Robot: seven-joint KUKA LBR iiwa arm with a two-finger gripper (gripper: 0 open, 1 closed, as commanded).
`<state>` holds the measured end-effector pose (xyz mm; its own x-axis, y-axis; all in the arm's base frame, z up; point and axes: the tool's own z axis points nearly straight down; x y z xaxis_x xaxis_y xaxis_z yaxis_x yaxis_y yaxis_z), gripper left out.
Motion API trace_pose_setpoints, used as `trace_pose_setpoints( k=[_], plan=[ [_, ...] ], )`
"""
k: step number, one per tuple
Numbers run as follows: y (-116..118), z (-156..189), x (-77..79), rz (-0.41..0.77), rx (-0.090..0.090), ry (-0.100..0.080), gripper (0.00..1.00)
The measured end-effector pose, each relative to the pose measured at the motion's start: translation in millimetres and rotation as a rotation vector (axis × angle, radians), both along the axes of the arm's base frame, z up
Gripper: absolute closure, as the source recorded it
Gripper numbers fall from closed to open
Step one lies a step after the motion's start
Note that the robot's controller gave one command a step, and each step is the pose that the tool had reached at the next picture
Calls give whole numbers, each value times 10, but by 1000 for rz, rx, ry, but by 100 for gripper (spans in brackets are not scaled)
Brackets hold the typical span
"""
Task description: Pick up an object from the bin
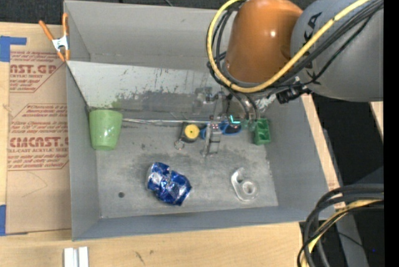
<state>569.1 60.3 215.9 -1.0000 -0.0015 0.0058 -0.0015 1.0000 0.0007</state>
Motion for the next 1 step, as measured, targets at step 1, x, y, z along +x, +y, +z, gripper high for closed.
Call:
trace_pose_setpoints(
  k=[1],
  plan=[
    [-11,104,-101,22,0,-7,0]
  ],
)
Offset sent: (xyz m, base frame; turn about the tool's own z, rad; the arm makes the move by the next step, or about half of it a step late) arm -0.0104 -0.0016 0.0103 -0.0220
